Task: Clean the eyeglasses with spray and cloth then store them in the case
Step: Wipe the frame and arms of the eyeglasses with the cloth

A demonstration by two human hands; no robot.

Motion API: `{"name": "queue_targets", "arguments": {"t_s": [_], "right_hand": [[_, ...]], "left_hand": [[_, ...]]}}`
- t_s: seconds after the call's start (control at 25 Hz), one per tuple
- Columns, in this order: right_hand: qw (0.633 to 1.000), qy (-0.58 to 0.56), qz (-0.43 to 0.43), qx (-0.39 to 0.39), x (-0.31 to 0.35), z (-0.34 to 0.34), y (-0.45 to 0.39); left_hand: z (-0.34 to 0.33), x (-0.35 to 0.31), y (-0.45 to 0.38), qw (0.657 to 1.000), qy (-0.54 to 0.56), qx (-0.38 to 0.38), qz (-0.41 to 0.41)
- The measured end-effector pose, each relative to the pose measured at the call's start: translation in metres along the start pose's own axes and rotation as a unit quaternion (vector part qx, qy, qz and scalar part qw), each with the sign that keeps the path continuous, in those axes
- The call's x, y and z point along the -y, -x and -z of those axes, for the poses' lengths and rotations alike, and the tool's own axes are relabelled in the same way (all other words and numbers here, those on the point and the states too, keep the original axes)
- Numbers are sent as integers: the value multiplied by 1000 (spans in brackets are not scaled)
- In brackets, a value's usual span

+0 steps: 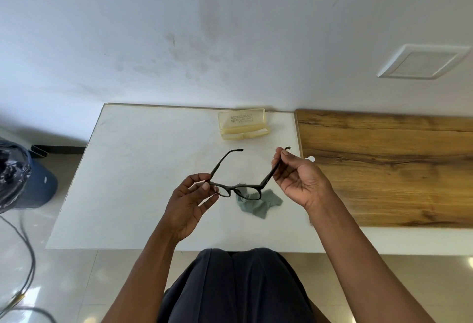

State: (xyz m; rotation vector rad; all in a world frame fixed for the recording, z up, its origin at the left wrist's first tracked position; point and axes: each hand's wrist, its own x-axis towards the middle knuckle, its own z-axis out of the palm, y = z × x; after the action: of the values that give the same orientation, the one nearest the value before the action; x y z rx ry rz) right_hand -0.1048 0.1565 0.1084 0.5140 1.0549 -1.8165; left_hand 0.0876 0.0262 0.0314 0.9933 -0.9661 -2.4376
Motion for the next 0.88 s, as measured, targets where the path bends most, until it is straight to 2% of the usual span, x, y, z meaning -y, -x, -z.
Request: {"name": "queue_targets", "arguments": {"t_s": [0.16,0.32,0.4,0.52,0.6,0.72,0.8,0.88], "right_hand": [[993,95,66,35,-5,-10,7],[974,194,115,27,-16,-15,9],[962,238,136,10,-22,-15,8],[937,301,179,-1,-31,-12,7],[917,337,214,-12,-36,-8,6],[888,378,261,-27,-41,-4,6],[867,407,285,-29,-44,-4,7],[849,433,303,-25,-48,-5,7]], "left_hand": [[-3,5,-3,998,-25,-57,27],[-15,10,-4,985,-133,-109,18],[-28,13,-2,973,-198,-119,-23],[-54,12,4,949,-285,-80,-107],[-69,13,7,922,-349,-57,-159],[-82,20,10,874,-429,-74,-217],[-85,24,10,855,-452,-86,-238],[-85,26,10,853,-448,-95,-251]]}}
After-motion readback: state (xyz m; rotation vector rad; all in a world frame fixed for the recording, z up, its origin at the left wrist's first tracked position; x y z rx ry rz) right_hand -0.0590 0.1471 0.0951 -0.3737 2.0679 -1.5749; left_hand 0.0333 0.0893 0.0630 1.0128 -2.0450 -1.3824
